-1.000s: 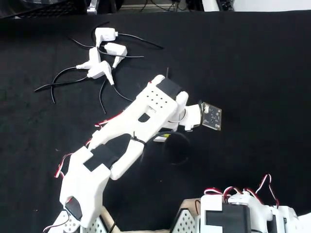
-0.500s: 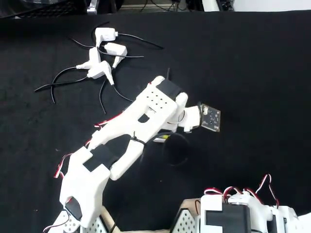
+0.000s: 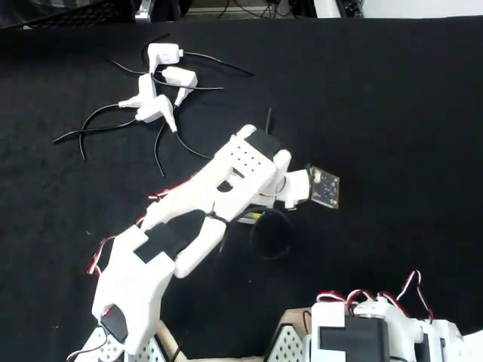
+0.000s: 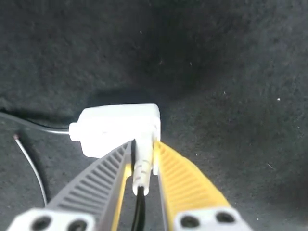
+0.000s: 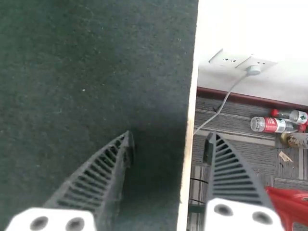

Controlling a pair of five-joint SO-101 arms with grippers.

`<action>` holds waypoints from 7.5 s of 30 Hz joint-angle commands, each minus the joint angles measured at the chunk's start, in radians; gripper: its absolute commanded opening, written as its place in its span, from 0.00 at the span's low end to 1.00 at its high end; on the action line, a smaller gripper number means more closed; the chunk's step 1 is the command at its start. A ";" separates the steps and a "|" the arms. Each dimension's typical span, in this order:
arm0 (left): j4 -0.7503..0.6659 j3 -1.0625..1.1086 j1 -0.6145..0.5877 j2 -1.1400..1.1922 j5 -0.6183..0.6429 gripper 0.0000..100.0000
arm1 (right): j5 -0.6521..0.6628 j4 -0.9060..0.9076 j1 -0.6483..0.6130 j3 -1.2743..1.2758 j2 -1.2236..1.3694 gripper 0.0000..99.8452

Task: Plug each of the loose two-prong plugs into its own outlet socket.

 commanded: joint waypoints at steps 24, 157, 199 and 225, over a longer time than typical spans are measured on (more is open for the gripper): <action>0.011 -0.225 0.015 0.207 0.232 0.17 | 0.009 0.014 0.026 0.001 0.012 0.24; 0.261 -1.158 -1.070 0.624 1.740 0.16 | -0.422 0.628 -2.061 -0.657 0.309 0.01; 0.261 -1.158 -1.075 0.624 1.740 0.16 | -0.339 0.985 -2.220 -0.883 0.300 0.31; 0.261 -1.158 -1.076 0.624 1.740 0.16 | -0.336 0.928 -2.209 -0.731 0.309 0.31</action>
